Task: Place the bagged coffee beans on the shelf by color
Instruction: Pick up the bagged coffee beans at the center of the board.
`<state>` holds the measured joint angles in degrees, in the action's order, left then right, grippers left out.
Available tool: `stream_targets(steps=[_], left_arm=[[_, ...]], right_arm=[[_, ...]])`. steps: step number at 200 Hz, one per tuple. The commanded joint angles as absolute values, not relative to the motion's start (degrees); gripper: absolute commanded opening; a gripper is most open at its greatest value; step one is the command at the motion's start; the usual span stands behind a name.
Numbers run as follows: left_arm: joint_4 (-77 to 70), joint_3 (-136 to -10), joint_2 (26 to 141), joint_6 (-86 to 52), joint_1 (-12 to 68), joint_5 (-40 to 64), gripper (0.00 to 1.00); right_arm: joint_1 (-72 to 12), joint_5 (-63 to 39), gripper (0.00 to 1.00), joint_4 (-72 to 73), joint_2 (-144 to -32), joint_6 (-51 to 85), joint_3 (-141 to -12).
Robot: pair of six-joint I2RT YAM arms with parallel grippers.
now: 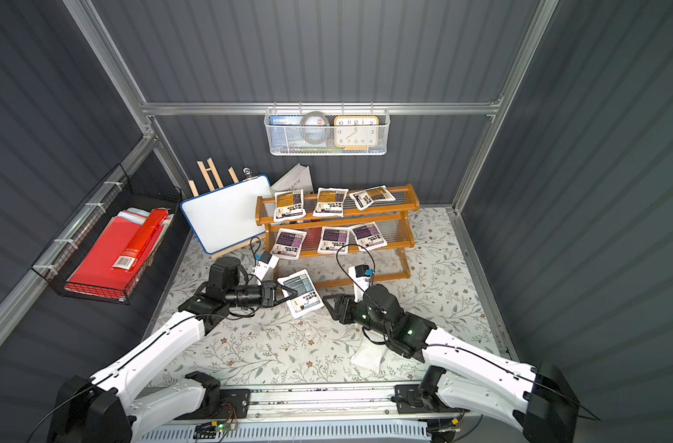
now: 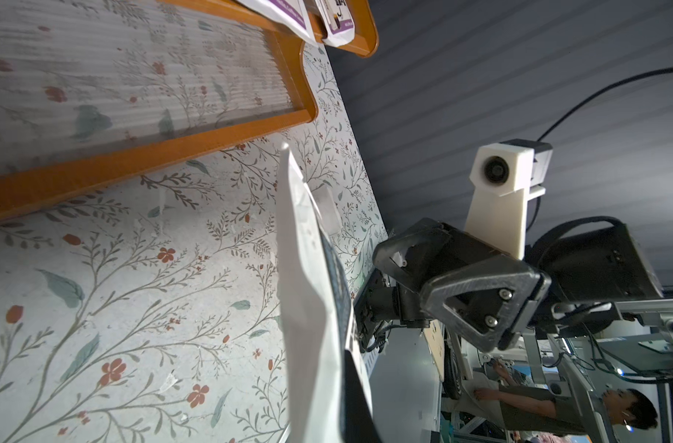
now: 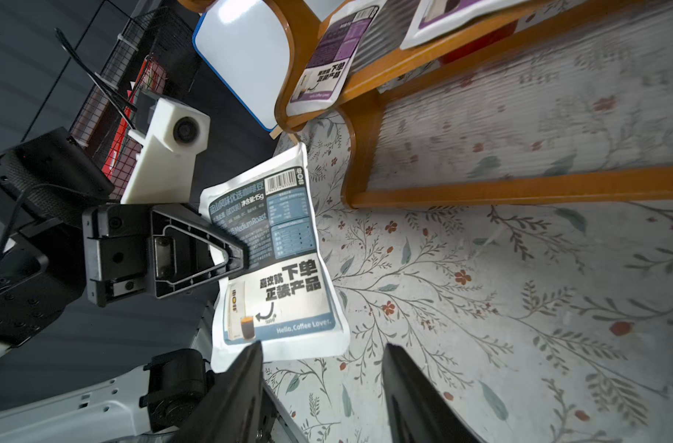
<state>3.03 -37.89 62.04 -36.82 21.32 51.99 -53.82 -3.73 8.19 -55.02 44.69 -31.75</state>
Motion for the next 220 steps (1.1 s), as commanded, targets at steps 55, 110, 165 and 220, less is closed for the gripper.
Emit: stream_targets(steps=[55, 110, 165, 220], left_arm=[[-6.8, -36.4, 60.2, -39.1, 21.1, 57.3, 0.00], [-7.2, -37.0, 60.9, -39.2, 21.1, 57.3, 0.00], [-3.0, -38.1, 62.2, -36.5, 21.1, 53.3, 0.00], [9.7, -43.2, 63.3, -34.3, 20.6, 38.5, 0.56]], right_arm=[[-52.6, -13.9, 0.55, 18.6, -62.0, 42.7, -32.2], [-52.5, -17.5, 0.45, 21.2, -65.7, 40.9, -35.4], [-52.5, -20.5, 0.01, 23.1, -64.9, 41.3, -35.6], [-51.1, -16.4, 0.00, 23.4, -63.5, 43.5, -30.0]])
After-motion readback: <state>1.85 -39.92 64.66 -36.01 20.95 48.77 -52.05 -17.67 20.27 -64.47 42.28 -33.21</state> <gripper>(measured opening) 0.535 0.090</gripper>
